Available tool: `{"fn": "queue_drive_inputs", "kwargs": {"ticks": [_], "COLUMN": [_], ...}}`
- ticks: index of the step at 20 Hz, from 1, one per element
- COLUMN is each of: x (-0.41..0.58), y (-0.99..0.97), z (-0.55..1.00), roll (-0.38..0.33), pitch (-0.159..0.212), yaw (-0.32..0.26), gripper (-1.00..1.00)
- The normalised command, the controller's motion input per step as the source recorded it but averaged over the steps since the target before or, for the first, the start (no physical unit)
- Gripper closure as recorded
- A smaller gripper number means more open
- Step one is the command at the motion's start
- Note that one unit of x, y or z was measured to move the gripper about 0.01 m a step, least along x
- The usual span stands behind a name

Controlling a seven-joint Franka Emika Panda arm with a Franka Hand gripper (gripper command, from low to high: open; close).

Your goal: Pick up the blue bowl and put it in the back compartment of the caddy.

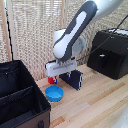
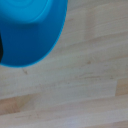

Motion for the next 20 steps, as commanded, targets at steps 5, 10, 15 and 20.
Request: {"fn": "queue_drive_inputs", "kwargs": {"ticks": [5,10,15,20], "x": [0.000,0.000,0.000,-0.042], "y": [0.33,0.19,0.17,0.09], "z": [-0.41,-0.38,-0.35,-0.23], "roll": [-0.097,-0.070,-0.054,-0.016], "pitch": [0.036,0.048,0.024,0.004], "yaw": [-0.116,-0.040,-0.030,-0.011], "gripper": [1.00,1.00,1.00,1.00]}}
